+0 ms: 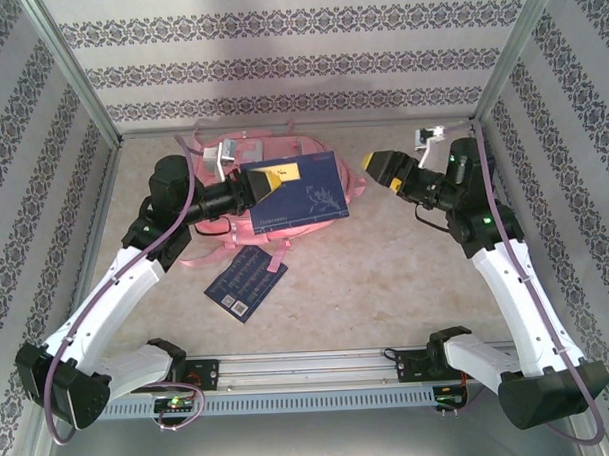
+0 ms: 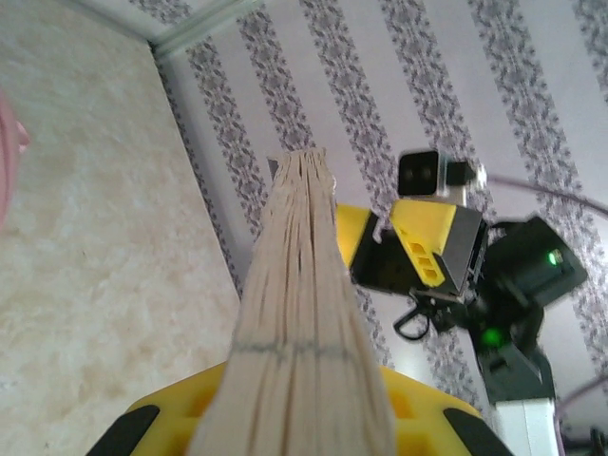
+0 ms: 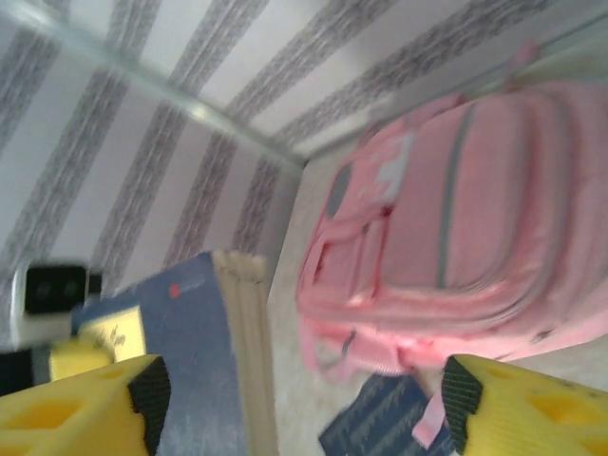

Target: Pack the student bag

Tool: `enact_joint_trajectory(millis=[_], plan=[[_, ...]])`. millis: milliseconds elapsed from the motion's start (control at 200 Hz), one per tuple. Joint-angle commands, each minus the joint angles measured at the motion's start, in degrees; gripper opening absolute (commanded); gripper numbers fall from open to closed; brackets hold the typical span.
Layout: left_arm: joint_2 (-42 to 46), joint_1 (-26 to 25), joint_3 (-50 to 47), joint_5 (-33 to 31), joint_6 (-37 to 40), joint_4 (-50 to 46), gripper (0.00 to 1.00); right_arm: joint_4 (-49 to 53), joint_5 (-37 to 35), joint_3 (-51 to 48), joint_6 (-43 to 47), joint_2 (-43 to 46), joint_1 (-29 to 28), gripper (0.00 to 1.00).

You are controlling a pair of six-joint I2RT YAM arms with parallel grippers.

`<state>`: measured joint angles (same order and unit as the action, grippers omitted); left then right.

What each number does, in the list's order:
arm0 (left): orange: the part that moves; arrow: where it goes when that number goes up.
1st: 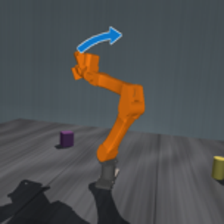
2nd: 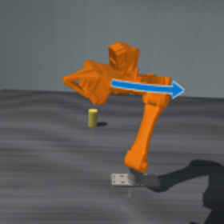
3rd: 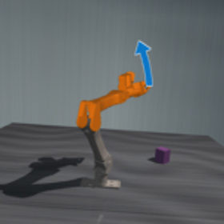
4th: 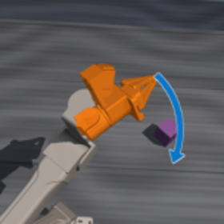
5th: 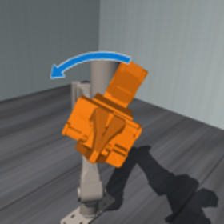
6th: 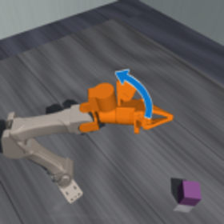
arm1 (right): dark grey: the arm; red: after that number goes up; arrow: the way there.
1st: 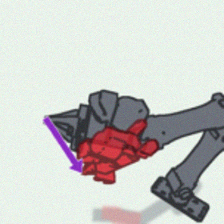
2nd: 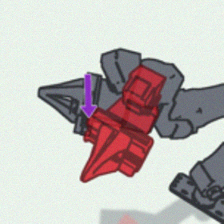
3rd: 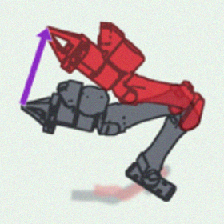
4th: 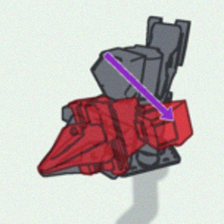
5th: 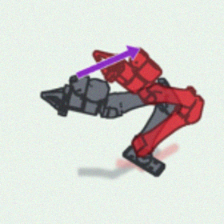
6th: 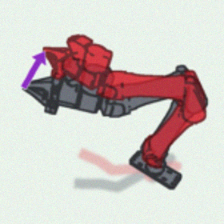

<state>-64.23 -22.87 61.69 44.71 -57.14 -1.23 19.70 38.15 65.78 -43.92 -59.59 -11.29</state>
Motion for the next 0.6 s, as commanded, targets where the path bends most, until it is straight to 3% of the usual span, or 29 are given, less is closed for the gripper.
enact_joint_trajectory(millis=[0,320,595], plan=[[1.4,-0.1,-2.4,6.5,1.2,4.3,0.0,-2.5,15.8,0.3,5.4,0.0,-1.3,0.8],[1.1,-1.7,-3.0,9.7,-2.4,13.6,0.0,-2.3,16.0,-3.9,2.6,-0.4,-1.4,0.84],[0.8,-2.5,-3.2,9.8,-3.3,14.8,0.0,-5.8,25.1,-4.6,-1.1,-1.9,-5.5,0.8]])
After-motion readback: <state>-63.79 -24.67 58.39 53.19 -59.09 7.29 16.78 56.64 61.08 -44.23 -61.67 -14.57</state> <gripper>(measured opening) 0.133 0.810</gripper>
